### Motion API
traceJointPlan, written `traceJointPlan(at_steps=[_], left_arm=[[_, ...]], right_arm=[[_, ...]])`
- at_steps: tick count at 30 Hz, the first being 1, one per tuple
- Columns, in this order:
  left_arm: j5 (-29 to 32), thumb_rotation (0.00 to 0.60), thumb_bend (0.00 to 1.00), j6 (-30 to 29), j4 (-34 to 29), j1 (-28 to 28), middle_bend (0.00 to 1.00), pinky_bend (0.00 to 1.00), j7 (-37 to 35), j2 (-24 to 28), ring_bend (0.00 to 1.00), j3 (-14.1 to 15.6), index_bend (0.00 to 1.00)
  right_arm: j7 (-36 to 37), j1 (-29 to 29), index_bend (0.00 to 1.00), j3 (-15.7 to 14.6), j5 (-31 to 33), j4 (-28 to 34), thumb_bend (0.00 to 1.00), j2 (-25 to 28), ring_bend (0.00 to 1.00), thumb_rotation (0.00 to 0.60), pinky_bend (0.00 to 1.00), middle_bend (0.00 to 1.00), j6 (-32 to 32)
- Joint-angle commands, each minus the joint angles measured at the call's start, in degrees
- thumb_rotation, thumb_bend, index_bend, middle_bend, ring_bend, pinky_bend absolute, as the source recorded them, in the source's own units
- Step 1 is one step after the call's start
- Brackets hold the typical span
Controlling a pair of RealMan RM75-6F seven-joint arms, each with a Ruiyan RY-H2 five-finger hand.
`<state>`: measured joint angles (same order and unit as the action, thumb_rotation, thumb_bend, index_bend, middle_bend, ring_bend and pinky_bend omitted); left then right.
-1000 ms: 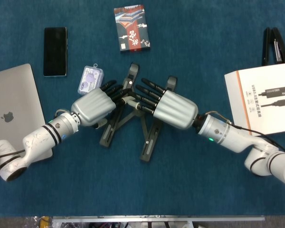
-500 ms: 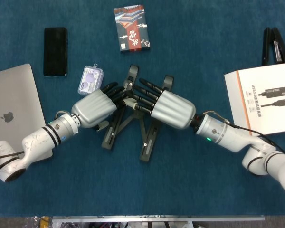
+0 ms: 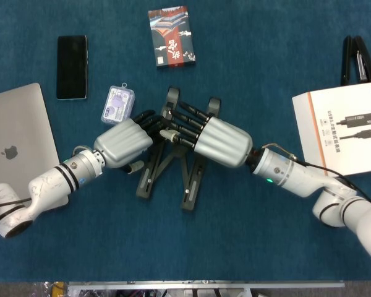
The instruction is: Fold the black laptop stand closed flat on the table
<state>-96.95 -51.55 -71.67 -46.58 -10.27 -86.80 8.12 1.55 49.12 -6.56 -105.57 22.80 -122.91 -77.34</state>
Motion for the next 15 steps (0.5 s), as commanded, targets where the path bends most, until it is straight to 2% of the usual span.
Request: traceJointPlan(at_steps=[1,10,15], left_arm=[[0.07,0.600,0.34,0.11,-0.26,-0.07,0.00,0.00,-1.12,0.09,0.00,0.12,0.00],[0.21,0.600,0.34,0.46,-0.89,-0.21,0.00,0.00,-3.61,0.61,0.00,0.44,0.00],[-0.22,0.600,0.34,-0.08,-0.57,-0.13,0.00,0.00,-1.35,1.10,0.00,0.39,0.00]], right_arm=[[0.45,0.10,0.00,-0.10,0.02,-1.05,0.00,-0.60,0.00,0.600,0.00,0.00,-0.38],[1.73,0.10,0.00,-0.54,0.15,-3.54,0.00,-1.96,0.00,0.600,0.00,0.00,-1.23],[2.25,0.12,0.00,-1.05,0.01,-4.07,0.00,-2.09,0.00,0.600,0.00,0.00,-1.59]])
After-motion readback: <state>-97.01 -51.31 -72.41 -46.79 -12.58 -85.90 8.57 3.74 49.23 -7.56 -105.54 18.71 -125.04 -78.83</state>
